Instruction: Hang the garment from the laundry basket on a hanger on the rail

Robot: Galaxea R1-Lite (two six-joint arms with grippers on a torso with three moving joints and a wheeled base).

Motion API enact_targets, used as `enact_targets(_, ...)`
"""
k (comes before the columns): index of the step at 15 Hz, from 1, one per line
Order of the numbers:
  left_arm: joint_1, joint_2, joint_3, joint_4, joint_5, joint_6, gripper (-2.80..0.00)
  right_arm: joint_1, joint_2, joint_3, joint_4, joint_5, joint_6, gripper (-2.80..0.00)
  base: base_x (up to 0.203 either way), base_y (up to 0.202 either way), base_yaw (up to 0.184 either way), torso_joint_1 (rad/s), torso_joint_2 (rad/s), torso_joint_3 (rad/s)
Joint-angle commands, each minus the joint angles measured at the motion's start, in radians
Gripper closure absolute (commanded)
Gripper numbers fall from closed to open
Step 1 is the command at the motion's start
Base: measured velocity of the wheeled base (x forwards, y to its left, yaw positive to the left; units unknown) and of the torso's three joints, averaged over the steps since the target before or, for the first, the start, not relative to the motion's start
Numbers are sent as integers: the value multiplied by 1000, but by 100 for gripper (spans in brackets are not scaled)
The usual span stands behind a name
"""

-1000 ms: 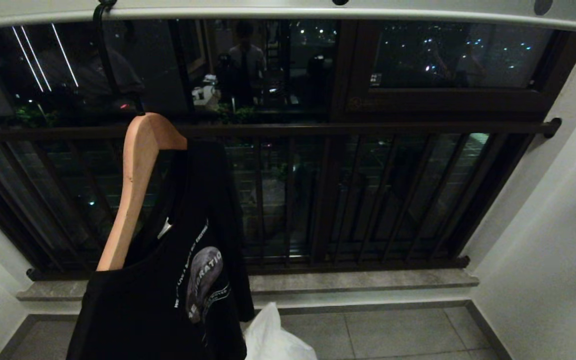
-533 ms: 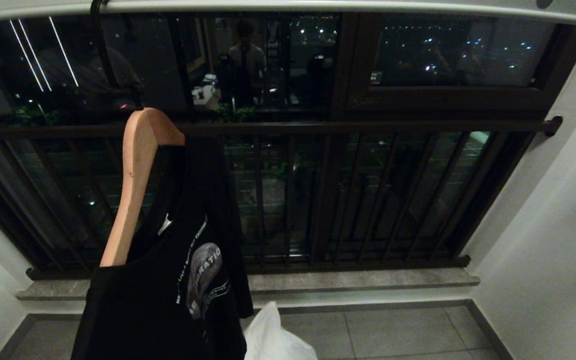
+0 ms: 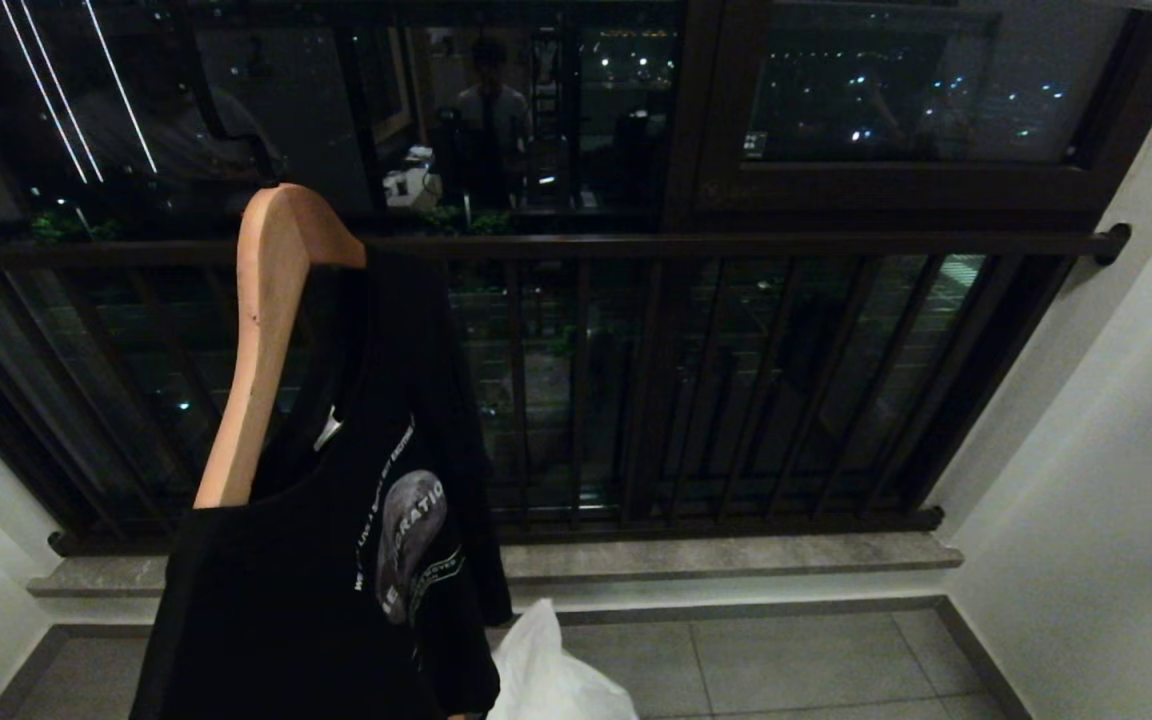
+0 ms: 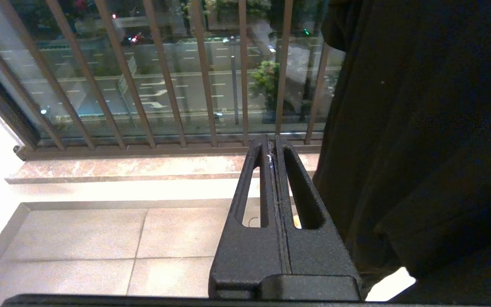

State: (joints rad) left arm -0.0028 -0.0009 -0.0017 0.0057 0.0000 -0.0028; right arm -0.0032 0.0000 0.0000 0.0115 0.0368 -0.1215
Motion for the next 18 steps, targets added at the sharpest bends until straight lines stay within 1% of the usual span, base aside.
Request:
enact_targets(1, 1, 1, 0, 0, 1, 0, 0, 2, 2, 0, 1, 0, -1, 0, 0, 0, 0, -103, 246, 128)
enact_targets(18, 1, 1, 0, 0, 0, 0, 0, 3, 2, -2, 4, 2, -3, 0, 0, 0, 0, -138, 311, 171)
